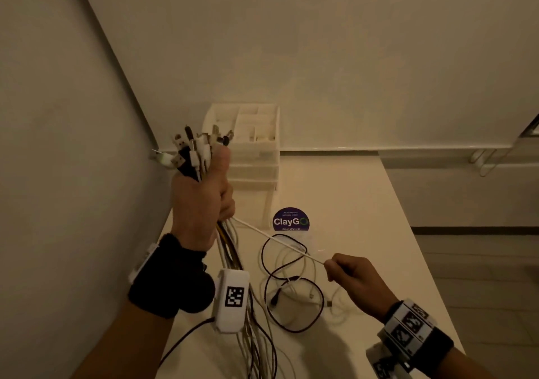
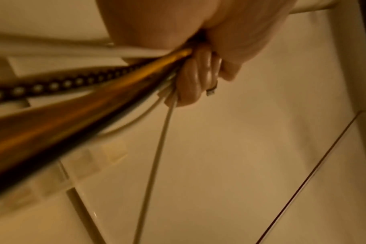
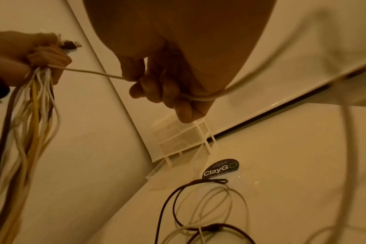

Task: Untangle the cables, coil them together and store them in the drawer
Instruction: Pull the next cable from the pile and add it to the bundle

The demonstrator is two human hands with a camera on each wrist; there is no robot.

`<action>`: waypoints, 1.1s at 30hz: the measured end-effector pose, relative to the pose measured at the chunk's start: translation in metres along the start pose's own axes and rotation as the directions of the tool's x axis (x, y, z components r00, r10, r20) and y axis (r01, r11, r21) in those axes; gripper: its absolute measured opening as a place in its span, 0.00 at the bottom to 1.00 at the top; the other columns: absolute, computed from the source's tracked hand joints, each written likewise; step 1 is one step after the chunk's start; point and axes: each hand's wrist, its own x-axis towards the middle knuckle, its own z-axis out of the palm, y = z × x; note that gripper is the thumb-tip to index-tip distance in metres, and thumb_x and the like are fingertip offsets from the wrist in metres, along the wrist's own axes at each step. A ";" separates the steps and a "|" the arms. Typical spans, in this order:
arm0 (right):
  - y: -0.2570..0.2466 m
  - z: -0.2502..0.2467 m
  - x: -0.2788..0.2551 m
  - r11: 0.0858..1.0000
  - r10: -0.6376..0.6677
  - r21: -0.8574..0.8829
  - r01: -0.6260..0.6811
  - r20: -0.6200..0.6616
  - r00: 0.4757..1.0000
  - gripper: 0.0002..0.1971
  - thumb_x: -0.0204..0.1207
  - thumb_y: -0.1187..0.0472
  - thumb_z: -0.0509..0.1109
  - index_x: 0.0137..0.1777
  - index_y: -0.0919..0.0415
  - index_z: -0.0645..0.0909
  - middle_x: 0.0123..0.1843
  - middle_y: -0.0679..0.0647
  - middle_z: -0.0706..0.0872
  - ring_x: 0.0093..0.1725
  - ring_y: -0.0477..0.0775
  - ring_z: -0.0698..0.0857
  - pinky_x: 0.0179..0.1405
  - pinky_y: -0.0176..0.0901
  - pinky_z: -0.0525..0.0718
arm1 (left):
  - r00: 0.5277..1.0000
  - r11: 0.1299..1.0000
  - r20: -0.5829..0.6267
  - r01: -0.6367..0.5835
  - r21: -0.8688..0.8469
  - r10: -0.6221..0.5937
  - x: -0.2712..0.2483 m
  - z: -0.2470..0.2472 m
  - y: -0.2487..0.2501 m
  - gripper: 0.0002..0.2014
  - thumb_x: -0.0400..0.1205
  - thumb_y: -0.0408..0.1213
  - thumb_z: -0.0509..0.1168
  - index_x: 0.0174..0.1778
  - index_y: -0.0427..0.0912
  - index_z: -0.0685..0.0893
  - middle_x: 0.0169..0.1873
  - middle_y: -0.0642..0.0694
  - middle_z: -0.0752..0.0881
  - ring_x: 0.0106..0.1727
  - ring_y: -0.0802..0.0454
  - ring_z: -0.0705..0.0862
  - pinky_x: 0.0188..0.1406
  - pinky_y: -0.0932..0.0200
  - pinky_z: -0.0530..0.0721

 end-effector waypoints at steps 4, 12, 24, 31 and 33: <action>-0.023 -0.012 0.008 0.998 -0.017 0.053 0.020 -0.055 0.998 0.23 0.78 0.43 0.67 0.27 0.55 0.71 0.24 0.48 0.70 0.27 0.43 0.68 0.32 0.40 0.69 | 0.990 0.972 0.140 -0.024 0.232 -0.009 -0.010 0.003 0.005 0.16 0.73 0.38 0.76 0.23 0.49 0.77 0.14 0.54 0.71 0.11 0.56 0.64 0.14 0.66 0.63; -0.088 -0.028 0.020 0.882 -0.023 0.472 0.010 0.022 0.999 0.16 0.73 0.62 0.63 0.34 0.77 0.75 0.25 0.53 0.67 0.26 0.50 0.62 0.28 0.47 0.59 | 0.872 0.907 0.412 0.081 0.412 -0.265 -0.050 0.051 -0.039 0.10 0.75 0.34 0.76 0.51 0.47 0.91 0.43 0.55 0.92 0.46 0.60 0.90 0.44 0.69 0.83; -0.066 -0.024 -0.012 0.871 0.023 0.487 -0.060 0.083 0.996 0.18 0.76 0.47 0.64 0.31 0.58 0.80 0.26 0.55 0.64 0.25 0.51 0.61 0.27 0.41 0.63 | 0.995 0.977 0.095 -0.032 0.211 0.012 -0.031 0.036 -0.021 0.07 0.79 0.30 0.71 0.36 0.43 0.85 0.21 0.50 0.63 0.19 0.46 0.69 0.14 0.60 0.68; -0.035 -0.004 -0.048 0.886 0.184 0.420 -0.196 0.070 0.980 0.19 0.80 0.52 0.66 0.29 0.60 0.75 0.25 0.54 0.66 0.26 0.50 0.62 0.27 0.41 0.63 | 0.986 0.988 -0.157 -0.029 0.151 0.053 -0.016 0.004 -0.017 0.07 0.77 0.34 0.74 0.35 0.44 0.84 0.16 0.50 0.81 0.12 0.48 0.65 0.17 0.57 0.64; -0.036 -0.002 -0.050 0.900 0.237 0.379 -0.215 -0.011 0.972 0.22 0.84 0.58 0.64 0.26 0.59 0.71 0.24 0.55 0.64 0.25 0.51 0.61 0.25 0.41 0.63 | 0.976 0.965 -0.185 -0.070 0.253 0.119 -0.026 0.006 -0.012 0.04 0.75 0.35 0.75 0.37 0.44 0.86 0.22 0.54 0.87 0.16 0.50 0.74 0.19 0.52 0.72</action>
